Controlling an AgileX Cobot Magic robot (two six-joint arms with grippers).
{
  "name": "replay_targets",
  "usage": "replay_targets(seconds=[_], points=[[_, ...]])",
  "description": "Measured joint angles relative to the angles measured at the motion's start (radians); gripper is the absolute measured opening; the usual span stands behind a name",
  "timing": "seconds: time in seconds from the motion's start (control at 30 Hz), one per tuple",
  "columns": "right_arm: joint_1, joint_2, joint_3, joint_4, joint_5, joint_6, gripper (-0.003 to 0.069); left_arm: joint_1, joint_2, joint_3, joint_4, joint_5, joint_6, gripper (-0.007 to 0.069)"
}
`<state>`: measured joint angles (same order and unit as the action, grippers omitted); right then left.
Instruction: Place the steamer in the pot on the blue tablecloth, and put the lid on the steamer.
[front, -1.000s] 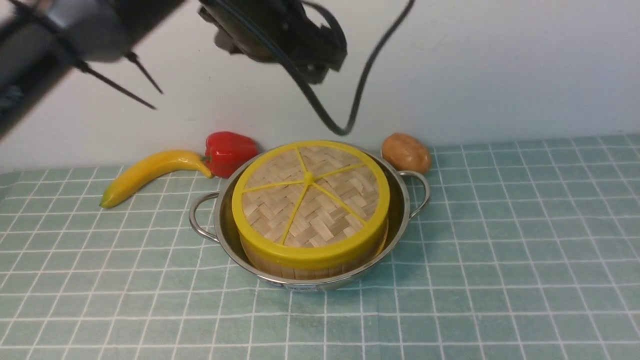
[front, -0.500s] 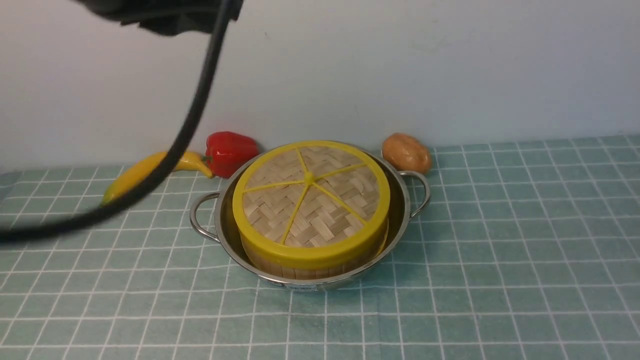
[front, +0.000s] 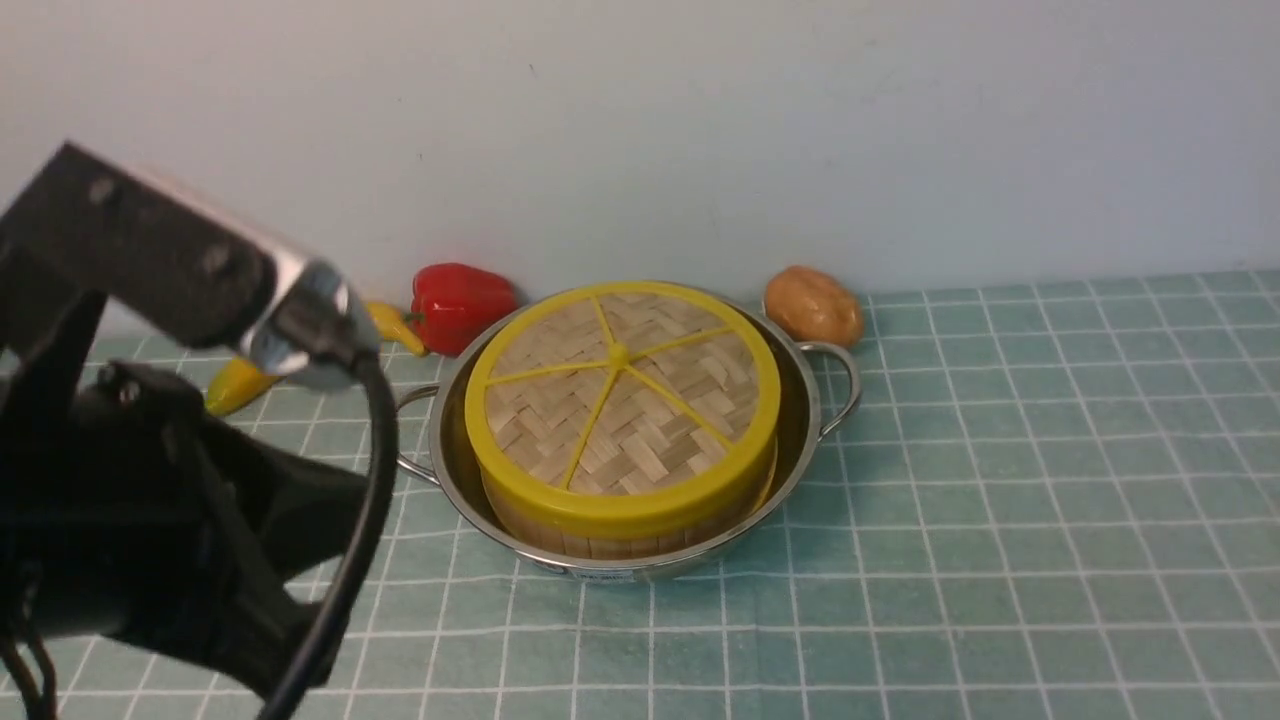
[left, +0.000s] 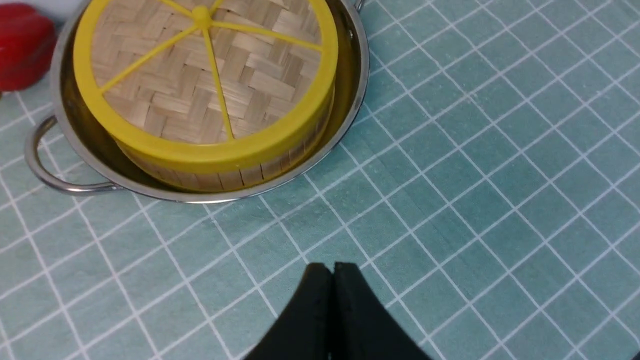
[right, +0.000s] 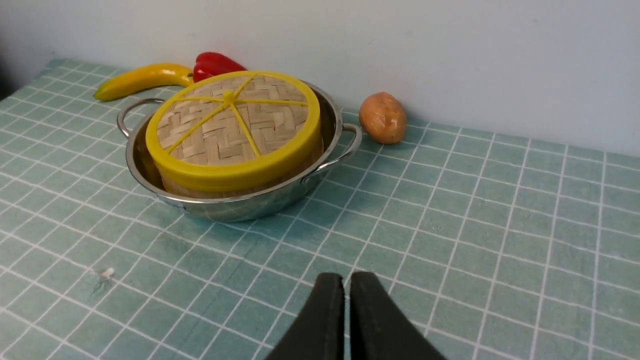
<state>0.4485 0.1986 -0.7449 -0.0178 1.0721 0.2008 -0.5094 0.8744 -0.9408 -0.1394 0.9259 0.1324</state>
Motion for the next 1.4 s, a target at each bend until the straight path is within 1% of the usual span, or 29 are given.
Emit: replay_targets(seconds=[0.07, 0.13, 0.4, 0.63, 0.7, 0.8, 0.87, 0.9, 1.07, 1.1, 1.23, 1.33, 1.4], points=[[0.000, 0.000, 0.000, 0.018, 0.000, 0.003, 0.0045, 0.000, -0.040, 0.069, -0.015, -0.082, 0.001, -0.0023], [0.000, 0.000, 0.000, 0.039, 0.000, 0.004, 0.0052, 0.000, -0.073, 0.110, -0.027, -0.117, -0.006, -0.0023], [0.000, 0.000, 0.000, 0.142, 0.000, 0.004, 0.0092, 0.000, -0.087, 0.131, -0.033, -0.118, -0.016, -0.0022], [0.000, 0.000, 0.000, 0.195, 0.000, 0.004, 0.0141, 0.000, -0.076, 0.131, -0.033, -0.118, -0.016, -0.0008], [0.000, 0.000, 0.000, 0.199, 0.000, 0.004, 0.0155, 0.008, -0.093, 0.137, -0.012, -0.123, 0.014, -0.0001], [0.000, 0.000, 0.000, 0.199, 0.000, 0.004, 0.0165, 0.047, -0.136, 0.152, 0.018, -0.149, 0.053, 0.0001], [0.000, 0.000, 0.000, 0.199, 0.000, 0.004, 0.0174, 0.112, -0.202, 0.178, 0.046, -0.200, 0.091, 0.0001], [0.000, 0.000, 0.000, 0.199, 0.000, 0.004, 0.0181, 0.171, -0.274, 0.218, 0.069, -0.258, 0.115, 0.0001], [0.000, 0.000, 0.000, 0.199, 0.000, 0.004, 0.0204, 0.365, -0.486, 0.404, 0.162, -0.438, 0.123, 0.0012], [0.000, 0.000, 0.000, 0.199, 0.000, 0.004, 0.0209, 0.422, -0.548, 0.464, 0.179, -0.472, 0.122, 0.0012], [0.000, 0.000, 0.000, 0.199, 0.000, 0.004, 0.0225, 0.551, -0.695, 0.653, 0.190, -0.511, 0.122, 0.0022], [0.000, 0.000, 0.000, 0.199, 0.000, 0.004, 0.0235, 0.603, -0.769, 0.751, 0.194, -0.512, 0.122, 0.0027], [0.000, 0.000, 0.000, 0.199, 0.000, 0.004, 0.0239, 0.615, -0.799, 0.804, 0.195, -0.518, 0.122, 0.0032]])
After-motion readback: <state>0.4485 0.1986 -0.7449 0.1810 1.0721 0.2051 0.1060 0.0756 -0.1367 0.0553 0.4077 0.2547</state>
